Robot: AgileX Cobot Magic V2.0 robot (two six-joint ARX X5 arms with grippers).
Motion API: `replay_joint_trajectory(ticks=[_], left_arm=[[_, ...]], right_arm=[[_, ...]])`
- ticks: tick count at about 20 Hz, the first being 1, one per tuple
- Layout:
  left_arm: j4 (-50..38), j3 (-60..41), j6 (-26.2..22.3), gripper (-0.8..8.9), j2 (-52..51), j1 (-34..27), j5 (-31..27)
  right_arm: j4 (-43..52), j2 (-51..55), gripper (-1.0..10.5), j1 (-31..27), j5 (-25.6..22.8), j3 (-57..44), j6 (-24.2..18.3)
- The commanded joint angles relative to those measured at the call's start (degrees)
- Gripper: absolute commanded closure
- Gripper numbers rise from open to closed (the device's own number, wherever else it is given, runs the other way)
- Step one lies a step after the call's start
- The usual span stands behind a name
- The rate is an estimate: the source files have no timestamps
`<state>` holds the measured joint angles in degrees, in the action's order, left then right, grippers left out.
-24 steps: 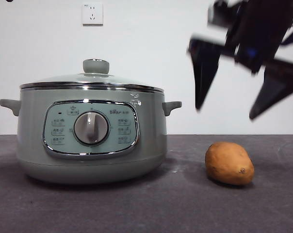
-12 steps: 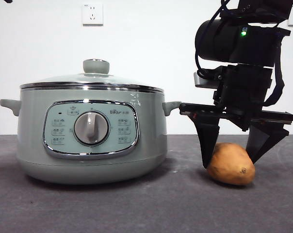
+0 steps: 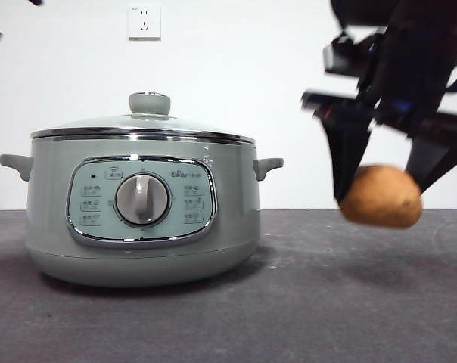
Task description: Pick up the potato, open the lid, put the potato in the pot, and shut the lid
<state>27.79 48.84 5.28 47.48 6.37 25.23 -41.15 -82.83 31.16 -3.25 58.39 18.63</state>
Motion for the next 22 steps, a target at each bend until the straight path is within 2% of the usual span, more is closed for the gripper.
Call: replay_joint_trajectory(ticks=[1, 3, 7, 13, 21, 22], left_arm=[[-1.42, 2.29, 1.14, 4.37, 3.45, 2.78, 0.26], [-1.68, 5.60, 1.11, 4.37, 7.93, 5.77, -0.92], [-3.58, 12.02, 0.85, 4.38, 17.11, 12.55, -8.87], [-8.24, 14.21, 0.66, 4.39, 27.23, 18.34, -17.38], [-10.12, 14.21, 0.68, 4.47, 34.29, 19.41, -18.82], [-10.19, 14.21, 0.66, 5.14, 34.29, 19.69, -19.54]], right_arm=[[-2.19, 3.63, 9.6, 0.11, -0.35, -0.02, -1.38], [-3.43, 6.64, 9.6, 0.04, -0.33, -0.02, -1.40], [-5.46, 11.06, 9.6, 0.04, -0.35, -0.02, -1.38], [-8.70, 13.64, 9.6, 0.04, -0.31, -0.02, -1.36], [-10.64, 13.75, 9.6, 0.04, -0.33, -0.02, -1.36], [-10.64, 13.75, 9.6, 0.04, -0.33, -0.02, -1.36]])
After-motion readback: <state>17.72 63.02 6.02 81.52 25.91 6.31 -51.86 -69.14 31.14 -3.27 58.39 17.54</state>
